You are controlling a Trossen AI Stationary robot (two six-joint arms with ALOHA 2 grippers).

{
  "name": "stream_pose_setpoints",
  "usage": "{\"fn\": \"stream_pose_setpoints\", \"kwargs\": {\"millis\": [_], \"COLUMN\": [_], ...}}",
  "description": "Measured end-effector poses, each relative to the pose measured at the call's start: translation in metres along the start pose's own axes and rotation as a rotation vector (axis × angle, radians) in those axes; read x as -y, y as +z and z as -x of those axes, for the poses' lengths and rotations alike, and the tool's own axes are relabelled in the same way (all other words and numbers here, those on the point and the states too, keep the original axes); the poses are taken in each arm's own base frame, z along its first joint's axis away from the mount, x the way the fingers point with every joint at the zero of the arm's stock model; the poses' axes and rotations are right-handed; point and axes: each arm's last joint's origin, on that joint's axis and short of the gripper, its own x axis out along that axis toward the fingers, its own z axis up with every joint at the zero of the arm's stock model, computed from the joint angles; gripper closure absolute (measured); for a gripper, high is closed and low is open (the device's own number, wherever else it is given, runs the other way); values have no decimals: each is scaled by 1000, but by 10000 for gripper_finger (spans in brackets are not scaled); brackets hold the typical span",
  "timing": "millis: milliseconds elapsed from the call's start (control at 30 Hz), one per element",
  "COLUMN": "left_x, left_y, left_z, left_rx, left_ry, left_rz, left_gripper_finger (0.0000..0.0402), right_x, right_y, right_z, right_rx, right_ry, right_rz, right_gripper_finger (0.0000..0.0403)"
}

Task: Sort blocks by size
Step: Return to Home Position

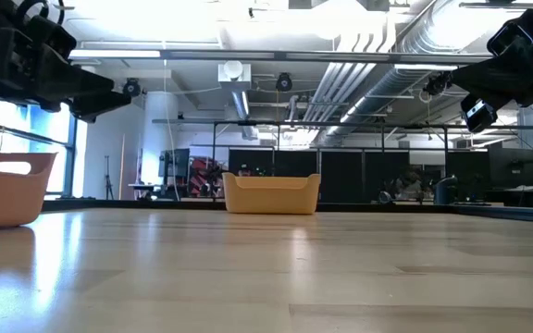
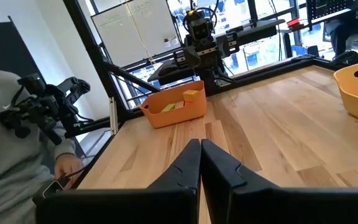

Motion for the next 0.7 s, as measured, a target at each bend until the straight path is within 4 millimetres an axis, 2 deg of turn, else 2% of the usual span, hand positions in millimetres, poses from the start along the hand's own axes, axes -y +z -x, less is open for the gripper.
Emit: {"fn": "stream_pose_setpoints", "kwargs": {"millis": [500, 700], "left_x": [0, 0], "left_y": [0, 0], "left_z": [0, 0], "left_rx": [0, 0], "left_ry": [1, 0], "left_rz": [4, 97], "left_gripper_finger": [151, 151], "right_x": [0, 0], "right_y": [0, 0], "right_z": [0, 0], "right_rx": [1, 2], "right_ry": [1, 1], "right_rz": [0, 0], "right_gripper_finger": [399, 399]}}
